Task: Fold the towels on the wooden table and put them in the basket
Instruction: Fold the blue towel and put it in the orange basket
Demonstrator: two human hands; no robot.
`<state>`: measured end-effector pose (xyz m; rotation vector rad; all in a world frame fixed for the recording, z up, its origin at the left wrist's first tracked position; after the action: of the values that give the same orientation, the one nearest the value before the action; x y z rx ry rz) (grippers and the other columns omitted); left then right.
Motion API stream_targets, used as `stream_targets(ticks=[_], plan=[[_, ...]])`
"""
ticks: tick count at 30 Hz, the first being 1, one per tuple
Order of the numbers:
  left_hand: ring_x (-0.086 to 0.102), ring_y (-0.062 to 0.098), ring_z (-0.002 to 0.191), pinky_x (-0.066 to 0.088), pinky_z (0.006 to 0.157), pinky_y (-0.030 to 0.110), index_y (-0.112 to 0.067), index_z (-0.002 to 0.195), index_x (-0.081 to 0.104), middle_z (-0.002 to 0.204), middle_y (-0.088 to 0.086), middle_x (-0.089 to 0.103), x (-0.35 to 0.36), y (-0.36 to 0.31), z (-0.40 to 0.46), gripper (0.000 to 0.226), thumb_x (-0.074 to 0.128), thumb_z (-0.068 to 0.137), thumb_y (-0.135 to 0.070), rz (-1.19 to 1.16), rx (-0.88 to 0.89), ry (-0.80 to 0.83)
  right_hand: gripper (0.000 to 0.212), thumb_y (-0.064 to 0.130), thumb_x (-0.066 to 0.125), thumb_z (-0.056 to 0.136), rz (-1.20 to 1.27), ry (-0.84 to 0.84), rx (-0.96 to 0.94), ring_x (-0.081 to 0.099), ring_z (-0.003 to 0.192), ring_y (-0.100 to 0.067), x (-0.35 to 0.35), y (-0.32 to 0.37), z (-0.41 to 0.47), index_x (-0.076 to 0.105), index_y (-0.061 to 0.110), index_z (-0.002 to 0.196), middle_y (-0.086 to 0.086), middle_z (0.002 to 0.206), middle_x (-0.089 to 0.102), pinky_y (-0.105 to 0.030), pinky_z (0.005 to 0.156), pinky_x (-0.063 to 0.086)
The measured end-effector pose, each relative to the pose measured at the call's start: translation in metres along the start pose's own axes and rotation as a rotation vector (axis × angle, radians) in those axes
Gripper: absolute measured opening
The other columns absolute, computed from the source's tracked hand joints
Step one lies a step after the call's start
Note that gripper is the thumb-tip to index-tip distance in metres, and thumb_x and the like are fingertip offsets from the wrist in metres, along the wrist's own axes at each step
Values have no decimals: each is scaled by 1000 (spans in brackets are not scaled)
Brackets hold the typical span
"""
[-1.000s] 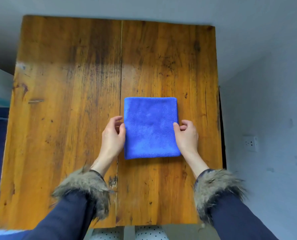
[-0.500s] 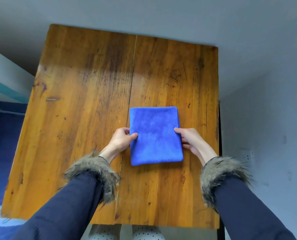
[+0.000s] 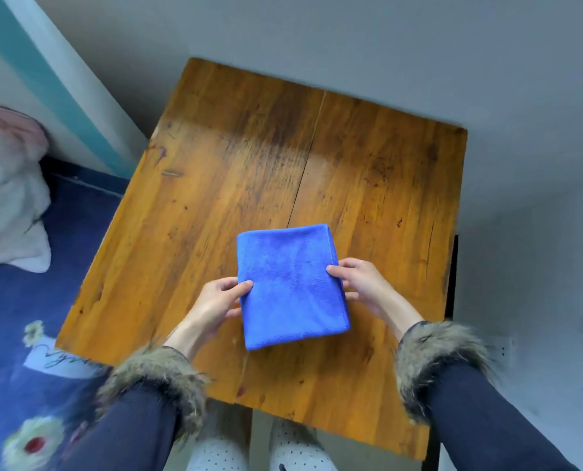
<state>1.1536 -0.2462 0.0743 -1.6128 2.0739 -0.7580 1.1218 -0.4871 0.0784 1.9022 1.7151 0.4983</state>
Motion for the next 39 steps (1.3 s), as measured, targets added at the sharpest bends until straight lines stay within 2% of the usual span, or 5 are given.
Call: stream_targets(ticks=[7,19,26,32,39], plan=[[64,9,80,51,64,20,-9,97,65,95,2,69,-101,33,-105,13,54,92,-13,-280,45,-254,7,19,59,86,-259,207,-99,52,74,-16,123,39,-57,59,16,81,-2,85,56,-29,64,44],[61,3,50,46,46,16,-8,91,60,81,4,65,-295,171,-312,9,51,93,-9,-703,175,-714,12,15,56,89,-698,630,-258,54,63,-8,421,19,-193,55,14,78,-1,78,58,-18,53,43],[57,15,70,43,53,19,-5,95,63,94,10,66,-386,286,-406,12,53,91,-10,-797,151,-883,9,16,60,86,-861,729,-253,46,65,-18,571,-62,-264,58,15,78,-11,82,50,-26,55,33],[58,23,82,43,64,29,-10,85,61,91,8,65,-463,346,-468,9,55,91,-12,-863,118,-1023,6,17,60,86,-926,848,-257,52,75,-20,679,-104,-312,59,11,86,-6,85,56,-32,67,42],[59,19,81,46,65,27,-10,86,63,92,4,67,-550,366,-488,12,55,92,-15,-898,117,-1084,7,18,57,90,-992,946,-270,57,69,-14,791,-104,-327,61,14,86,-1,85,61,-20,59,47]])
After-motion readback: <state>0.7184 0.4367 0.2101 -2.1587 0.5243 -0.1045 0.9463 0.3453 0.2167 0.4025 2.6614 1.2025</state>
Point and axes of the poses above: each hand's wrist, its own z-axis towards the middle knuckle, its own x-axis out of the palm, y = z × x, the point moved 10 cm from there along z, towards the middle knuckle
